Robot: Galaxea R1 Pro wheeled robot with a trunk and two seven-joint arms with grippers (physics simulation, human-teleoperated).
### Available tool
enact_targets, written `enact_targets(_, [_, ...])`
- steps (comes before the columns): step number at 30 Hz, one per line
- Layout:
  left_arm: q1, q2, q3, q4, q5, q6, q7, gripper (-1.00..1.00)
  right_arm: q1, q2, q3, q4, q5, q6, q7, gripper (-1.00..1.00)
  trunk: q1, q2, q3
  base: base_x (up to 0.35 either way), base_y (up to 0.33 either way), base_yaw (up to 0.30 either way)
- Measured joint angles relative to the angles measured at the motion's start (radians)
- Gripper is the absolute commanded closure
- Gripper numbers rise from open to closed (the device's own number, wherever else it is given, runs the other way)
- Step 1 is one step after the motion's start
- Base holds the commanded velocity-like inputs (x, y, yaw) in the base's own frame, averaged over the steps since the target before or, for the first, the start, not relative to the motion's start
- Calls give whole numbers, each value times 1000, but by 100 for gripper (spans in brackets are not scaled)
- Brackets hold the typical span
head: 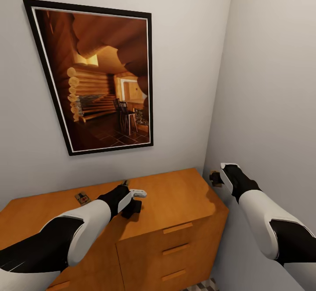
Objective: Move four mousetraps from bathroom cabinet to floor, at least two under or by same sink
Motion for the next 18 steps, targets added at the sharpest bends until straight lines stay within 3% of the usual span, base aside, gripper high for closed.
enact_targets(14, [0,0,2,11,1,-32,0,100,0,1,0,0,0,-1,-1,100,0,0,0,0,0,0])
enact_targets(18, [-1,0,4,-33,-3,-27,3,100,0,5,0,0,0,0,-1,100,0,0,0,0,0,0])
